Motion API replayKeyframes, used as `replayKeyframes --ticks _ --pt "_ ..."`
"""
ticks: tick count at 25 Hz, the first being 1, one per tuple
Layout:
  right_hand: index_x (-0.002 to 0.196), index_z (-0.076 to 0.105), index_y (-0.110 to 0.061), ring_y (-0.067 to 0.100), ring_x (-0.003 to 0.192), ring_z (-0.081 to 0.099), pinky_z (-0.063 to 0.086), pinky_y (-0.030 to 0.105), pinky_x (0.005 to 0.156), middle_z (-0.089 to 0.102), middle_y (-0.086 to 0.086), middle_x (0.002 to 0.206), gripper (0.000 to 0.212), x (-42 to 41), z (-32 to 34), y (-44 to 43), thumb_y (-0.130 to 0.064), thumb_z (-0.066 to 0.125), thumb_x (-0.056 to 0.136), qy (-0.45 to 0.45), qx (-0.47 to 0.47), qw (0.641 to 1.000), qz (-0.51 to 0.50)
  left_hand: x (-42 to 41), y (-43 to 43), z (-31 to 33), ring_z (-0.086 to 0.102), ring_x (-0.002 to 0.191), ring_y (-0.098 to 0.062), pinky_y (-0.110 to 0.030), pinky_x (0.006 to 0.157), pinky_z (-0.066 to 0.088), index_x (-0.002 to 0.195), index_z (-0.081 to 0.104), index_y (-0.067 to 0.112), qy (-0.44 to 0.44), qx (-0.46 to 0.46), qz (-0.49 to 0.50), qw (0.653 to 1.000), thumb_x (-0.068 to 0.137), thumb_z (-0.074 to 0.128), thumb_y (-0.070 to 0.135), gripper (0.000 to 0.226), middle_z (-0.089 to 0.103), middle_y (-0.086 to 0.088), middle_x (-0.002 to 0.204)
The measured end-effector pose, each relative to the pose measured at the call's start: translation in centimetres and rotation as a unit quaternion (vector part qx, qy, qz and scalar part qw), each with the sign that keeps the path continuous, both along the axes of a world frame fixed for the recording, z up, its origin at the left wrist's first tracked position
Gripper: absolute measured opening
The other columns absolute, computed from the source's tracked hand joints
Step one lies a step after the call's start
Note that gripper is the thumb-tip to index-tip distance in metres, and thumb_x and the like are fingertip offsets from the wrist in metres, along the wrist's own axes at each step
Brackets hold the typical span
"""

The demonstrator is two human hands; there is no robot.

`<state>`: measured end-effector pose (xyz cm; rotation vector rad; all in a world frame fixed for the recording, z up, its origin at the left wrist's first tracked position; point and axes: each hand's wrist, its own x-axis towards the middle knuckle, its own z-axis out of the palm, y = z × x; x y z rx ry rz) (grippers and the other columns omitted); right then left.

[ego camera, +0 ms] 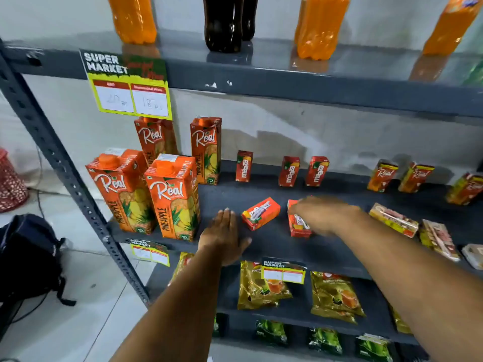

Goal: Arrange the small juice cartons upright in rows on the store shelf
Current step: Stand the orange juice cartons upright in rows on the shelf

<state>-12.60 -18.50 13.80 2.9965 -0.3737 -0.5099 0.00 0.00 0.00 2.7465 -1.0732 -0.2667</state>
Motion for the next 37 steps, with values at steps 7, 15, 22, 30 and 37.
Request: replayKeyframes --ticks 7,15,22,30,37 --pt "0.143 0.040 -0.020 0.028 0.137 0.038 0.033 0.042 0.111 0.041 0.008 0.150 0.055 9.5 -3.2 -0.5 -0.005 0.050 0.091 -0.024 0.014 0.990 0.136 2.9 -0.6 -4.1 0.006 0.150 -0.028 -0.041 0.119 0.006 0.150 0.014 0.003 -0.097 -0.049 -0.040 0.993 0.088 0.016 0.068 0.090 0.011 -0.015 0.162" --pt "0.131 0.050 -0.019 0.028 0.124 0.050 0.043 0.038 0.093 0.054 0.006 0.136 0.048 13.1 -6.9 -0.6 -0.013 0.063 0.086 -0.006 0.027 0.987 0.160 3.7 -0.5 -4.9 -0.001 0.150 -0.025 -0.037 0.119 0.000 0.151 0.009 0.007 -0.088 -0.038 -0.029 0.995 0.092 0.009 0.056 0.077 0.005 -0.011 0.163" --pt "0.090 0.045 -0.020 0.017 0.081 0.052 0.039 0.023 0.063 0.054 -0.001 0.091 0.050 11.8 -12.3 1.4 -0.033 0.085 0.063 -0.454 0.297 0.799 -0.258 4.0 -0.4 -4.2 -0.007 0.149 -0.022 -0.034 0.119 -0.003 0.152 0.003 0.010 -0.085 -0.039 -0.032 0.995 0.095 0.013 0.054 0.073 -0.001 -0.009 0.163" --pt "0.120 0.042 -0.007 0.027 0.111 0.052 0.043 0.028 0.079 0.053 0.013 0.119 0.087 11.5 -12.2 2.8 -0.050 0.084 0.058 -0.484 0.328 0.748 -0.314 3.9 -0.5 -3.7 -0.007 0.149 -0.020 -0.033 0.118 -0.003 0.152 0.002 0.011 -0.094 -0.028 -0.027 0.995 0.095 0.014 0.055 0.073 -0.001 -0.007 0.163" --pt "0.107 0.058 -0.014 0.031 0.093 0.064 0.048 0.037 0.064 0.067 0.010 0.106 0.071 13.1 -6.1 0.3 -0.074 0.056 0.069 -0.264 0.120 0.926 -0.242 3.6 -1.0 -3.9 -0.004 0.150 -0.021 -0.033 0.118 -0.003 0.152 0.007 0.009 -0.095 -0.030 -0.013 0.995 0.096 0.016 0.054 0.072 0.001 -0.007 0.164"
